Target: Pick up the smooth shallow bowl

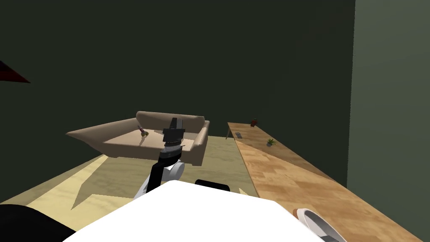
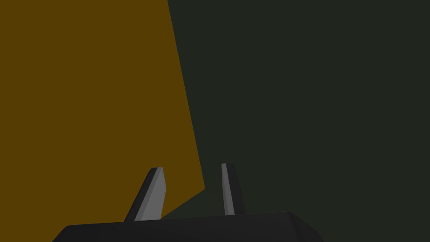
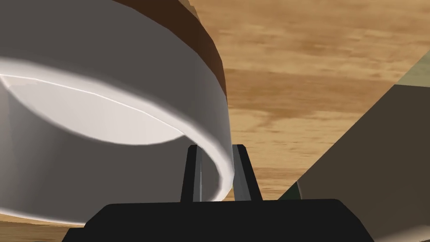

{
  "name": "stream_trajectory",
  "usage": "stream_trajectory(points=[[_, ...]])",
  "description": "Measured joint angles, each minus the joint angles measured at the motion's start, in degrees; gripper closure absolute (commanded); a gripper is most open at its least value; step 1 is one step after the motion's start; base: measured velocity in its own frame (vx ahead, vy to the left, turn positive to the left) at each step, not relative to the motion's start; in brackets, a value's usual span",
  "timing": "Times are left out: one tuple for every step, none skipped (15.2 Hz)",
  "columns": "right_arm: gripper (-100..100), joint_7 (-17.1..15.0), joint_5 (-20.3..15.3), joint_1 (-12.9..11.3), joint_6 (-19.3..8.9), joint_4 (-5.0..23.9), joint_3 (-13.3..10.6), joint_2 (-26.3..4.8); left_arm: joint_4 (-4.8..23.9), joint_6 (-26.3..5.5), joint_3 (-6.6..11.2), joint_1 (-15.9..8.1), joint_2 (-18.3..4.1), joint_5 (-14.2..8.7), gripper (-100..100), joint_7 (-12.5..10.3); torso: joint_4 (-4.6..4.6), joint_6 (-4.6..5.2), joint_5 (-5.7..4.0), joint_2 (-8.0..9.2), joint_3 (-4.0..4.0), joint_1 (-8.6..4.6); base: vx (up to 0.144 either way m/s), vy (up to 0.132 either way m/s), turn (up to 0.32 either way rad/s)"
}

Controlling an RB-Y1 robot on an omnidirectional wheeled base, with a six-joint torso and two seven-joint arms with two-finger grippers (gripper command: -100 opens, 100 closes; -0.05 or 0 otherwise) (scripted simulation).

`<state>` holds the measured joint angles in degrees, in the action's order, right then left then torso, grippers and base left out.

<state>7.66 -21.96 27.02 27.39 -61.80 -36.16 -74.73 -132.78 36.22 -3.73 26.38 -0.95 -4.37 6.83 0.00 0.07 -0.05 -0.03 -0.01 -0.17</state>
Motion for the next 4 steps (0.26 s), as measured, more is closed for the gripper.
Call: stream_trajectory(points=[[100,0.15,0.03,0.2,0.21,-0.38,0.09,-0.66,0.0,0.0,0.0,0.0,0.0,0.0,0,0.0,-0.02,0.01,0.02,-0.07,-0.04,0.06,0.065,0.034,-0.183],[100,0.15,0.03,0.37,0.33,-0.9,0.05,-1.41,0.0,0.0,0.0,0.0,0.0,0.0,0,0.0,-0.02,-0.04,0.04,-0.14,-0.07,0.11,0.063,0.036,-0.163],[100,0.01,0.02,0.5,0.36,-1.69,-0.05,-2.35,0.0,0.0,0.0,0.0,0.0,0.0,0,0.0,-0.02,-0.08,0.06,-0.19,-0.1,0.16,0.062,0.037,-0.147],[100,-0.02,0.09,0.75,0.48,-2.37,0.04,-3.18,0.0,0.0,0.0,0.0,0.0,0.0,0,0.0,-0.02,-0.08,0.08,-0.21,-0.11,0.19,0.035,0.023,-0.056]])
